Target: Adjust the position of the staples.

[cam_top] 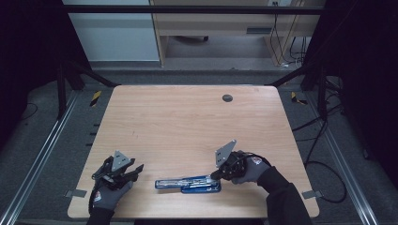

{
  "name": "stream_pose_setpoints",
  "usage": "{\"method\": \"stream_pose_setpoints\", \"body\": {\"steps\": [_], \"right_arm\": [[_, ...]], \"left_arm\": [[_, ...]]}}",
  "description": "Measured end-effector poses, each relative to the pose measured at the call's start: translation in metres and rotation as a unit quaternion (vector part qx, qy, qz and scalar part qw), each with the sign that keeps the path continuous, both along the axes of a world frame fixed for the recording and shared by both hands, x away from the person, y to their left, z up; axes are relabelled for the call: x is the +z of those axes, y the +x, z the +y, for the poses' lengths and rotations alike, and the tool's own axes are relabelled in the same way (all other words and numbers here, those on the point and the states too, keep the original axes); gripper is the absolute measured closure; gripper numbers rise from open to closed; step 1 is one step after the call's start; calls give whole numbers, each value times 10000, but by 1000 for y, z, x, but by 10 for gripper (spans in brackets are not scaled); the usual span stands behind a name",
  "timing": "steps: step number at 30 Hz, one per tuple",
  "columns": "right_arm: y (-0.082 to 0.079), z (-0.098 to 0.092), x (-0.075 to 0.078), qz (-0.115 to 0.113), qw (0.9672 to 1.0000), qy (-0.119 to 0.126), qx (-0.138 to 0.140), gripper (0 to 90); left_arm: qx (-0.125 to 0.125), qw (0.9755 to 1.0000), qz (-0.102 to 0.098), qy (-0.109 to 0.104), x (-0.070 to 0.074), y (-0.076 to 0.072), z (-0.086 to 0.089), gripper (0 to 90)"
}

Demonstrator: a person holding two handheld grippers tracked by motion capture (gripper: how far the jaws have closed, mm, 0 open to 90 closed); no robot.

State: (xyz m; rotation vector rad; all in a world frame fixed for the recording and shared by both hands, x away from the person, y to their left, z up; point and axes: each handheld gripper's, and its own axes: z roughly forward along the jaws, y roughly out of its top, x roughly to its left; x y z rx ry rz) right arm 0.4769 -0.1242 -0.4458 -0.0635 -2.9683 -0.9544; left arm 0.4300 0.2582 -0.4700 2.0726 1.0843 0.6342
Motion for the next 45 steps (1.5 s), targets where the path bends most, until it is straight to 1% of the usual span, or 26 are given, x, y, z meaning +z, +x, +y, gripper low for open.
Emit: {"method": "stream_pose_setpoints", "body": {"steps": [3,8,12,13,14,15,16,18,19,21,22,23,25,26,28,29,30,33,35,38,39,40,42,43,44,45], "right_arm": [[1,2,-2,8,10000,25,-1,897],[0,2,1,-70,9998,141,-77,851],[-5,2,5,-186,9987,341,-324,822],[-7,2,5,-227,9980,391,-448,820],[-9,2,6,-282,9972,407,-556,800],[-10,3,6,-292,9959,419,-753,788],[-11,2,7,-313,9945,498,-869,779],[-13,-1,8,-340,9901,667,-1191,776],[-15,-2,9,-377,9883,745,-1276,769],[-19,-5,10,-461,9829,859,-1564,768],[-21,-6,11,-503,9799,920,-1696,763],[-23,-7,12,-581,9759,977,-1861,760],[-28,-10,13,-617,9689,1125,-2116,754],[-30,-12,14,-678,9646,1168,-2264,766],[-34,-15,12,-731,9600,1219,-2413,781],[-37,-17,11,-763,9568,1233,-2519,791],[-39,-20,9,-745,9535,1263,-2632,800],[-45,-27,5,-693,9459,1369,-2860,830],[-49,-31,3,-659,9417,1410,-2982,855],[-56,-35,0,-637,9374,1420,-3114,880],[-58,-36,-1,-664,9361,1432,-3144,884],[-60,-37,-1,-609,9345,1448,-3195,888],[-65,-38,-3,-626,9315,1477,-3265,896],[-67,-38,-3,-582,9316,1472,-3271,896],[-69,-38,-4,-584,9307,1479,-3293,899],[-72,-39,-4,-617,9293,1491,-3322,900]], "left_arm": [[1,10000,-12,-12,0,0,0,561],[-3,10000,-6,-21,0,0,0,561],[-24,10000,6,-44,1,0,0,560],[-22,10000,8,-55,1,0,-1,561],[-25,10000,6,-64,1,-1,-1,561],[-32,10000,12,-68,1,-1,-1,562],[-37,10000,13,-78,2,-1,-1,564],[-61,9999,23,-108,3,-2,-1,566],[-98,9999,31,-125,3,-2,-1,569],[-154,9998,20,-149,4,-3,-3,570],[-198,9997,16,-161,5,-3,-4,570],[-246,9996,0,-168,6,-4,-5,570],[-354,9991,-19,-216,9,-6,-6,570],[-420,9988,-33,-231,10,-6,-7,570],[-554,9981,-53,-267,13,-8,-9,570],[-628,9976,-51,-295,14,-9,-11,570],[-690,9971,-50,-309,15,-9,-12,569],[-918,9952,-32,-341,18,-12,-16,565],[-1078,9935,-12,-362,19,-13,-18,562],[-1304,9908,21,-370,21,-14,-22,551],[-1375,9898,35,-360,21,-14,-24,548],[-1441,9890,45,-338,22,-15,-25,546],[-1580,9868,87,-354,23,-16,-28,535],[-1616,9862,87,-344,24,-16,-28,529],[-1654,9856,109,-338,24,-16,-30,524],[-1718,9845,145,-334,24,-16,-30,519]]}}
